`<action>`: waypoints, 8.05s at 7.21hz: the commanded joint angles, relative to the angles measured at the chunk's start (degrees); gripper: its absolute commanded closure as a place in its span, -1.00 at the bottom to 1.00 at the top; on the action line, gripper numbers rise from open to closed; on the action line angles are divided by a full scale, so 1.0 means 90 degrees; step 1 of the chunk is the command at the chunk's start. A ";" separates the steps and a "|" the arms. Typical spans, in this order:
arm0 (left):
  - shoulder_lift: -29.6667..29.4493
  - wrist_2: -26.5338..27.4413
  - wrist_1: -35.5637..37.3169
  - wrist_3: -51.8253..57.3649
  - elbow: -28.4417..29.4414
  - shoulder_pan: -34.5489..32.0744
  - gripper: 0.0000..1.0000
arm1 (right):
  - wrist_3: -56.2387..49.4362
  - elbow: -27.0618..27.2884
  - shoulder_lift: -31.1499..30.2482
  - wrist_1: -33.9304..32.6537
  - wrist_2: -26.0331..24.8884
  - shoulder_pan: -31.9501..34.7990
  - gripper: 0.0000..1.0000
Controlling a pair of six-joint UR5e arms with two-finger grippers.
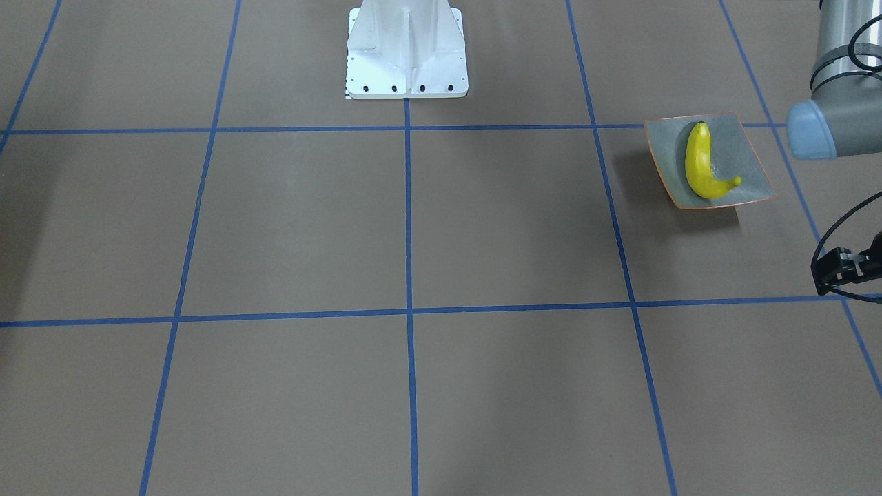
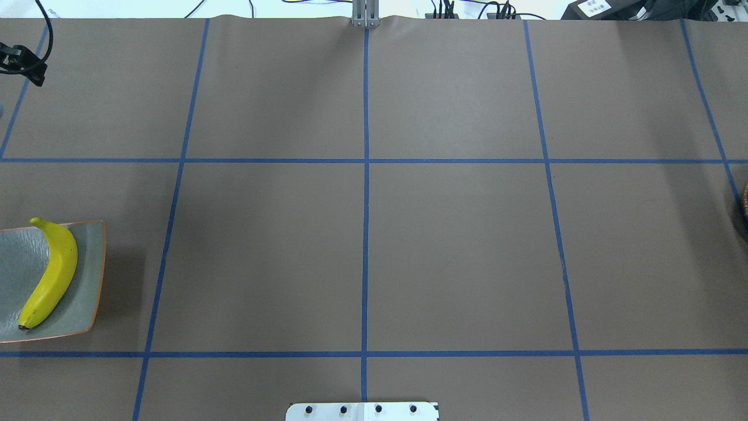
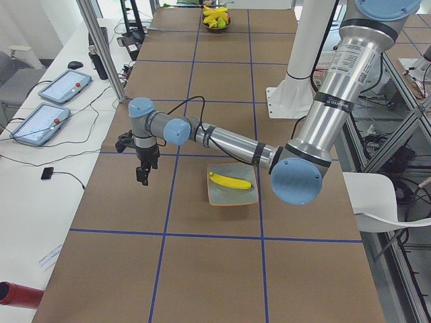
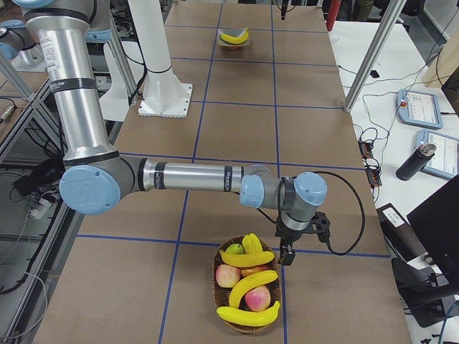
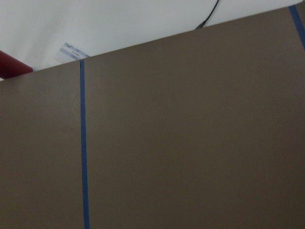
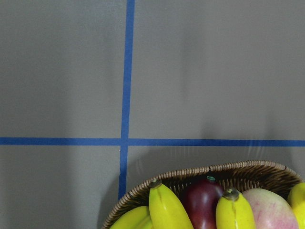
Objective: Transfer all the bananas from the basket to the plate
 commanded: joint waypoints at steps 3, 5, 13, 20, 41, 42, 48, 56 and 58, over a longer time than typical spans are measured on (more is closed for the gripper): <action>0.0704 -0.0609 0.0032 0.1213 -0.0142 -0.0367 -0.99 | -0.0380 -0.0795 -0.0196 0.1133 0.0252 0.0244 -0.99; 0.0734 -0.0609 0.0022 0.1262 -0.0191 -0.0367 -0.99 | -0.0370 -0.0766 -0.0138 0.1133 0.0664 0.0245 -0.99; 0.0725 -0.0608 -0.0104 0.1262 -0.0201 -0.0386 -0.99 | -0.0340 -0.0863 -0.0664 0.1103 0.2002 0.0216 -0.99; 0.0725 -0.0608 -0.0134 0.1262 -0.0299 -0.0396 -0.99 | -0.0360 -0.0922 -0.0889 0.1074 0.2237 -0.0009 -0.58; -0.1179 -0.0243 -0.6201 -0.7462 0.0424 0.2110 -0.99 | 0.7356 0.1557 0.1610 0.2030 0.2658 -0.1620 1.00; -0.1180 0.0362 -0.6682 -0.7739 0.0424 0.2539 -0.99 | 0.7413 0.1559 0.1572 0.2998 0.2357 -0.1727 1.00; -0.1715 0.2917 -0.8191 -1.1396 0.0356 0.4106 -0.99 | 1.0179 0.1891 0.1591 0.5248 -0.0149 -0.3227 1.00; -0.2195 0.4049 -0.8493 -1.2547 0.0365 0.4711 -0.99 | 1.1983 0.1900 0.1904 0.5615 -0.1337 -0.4451 1.00; -0.2234 0.4254 -0.8493 -1.2547 0.0394 0.4818 -0.99 | 1.2150 0.1998 0.1904 0.5615 -0.1406 -0.4569 1.00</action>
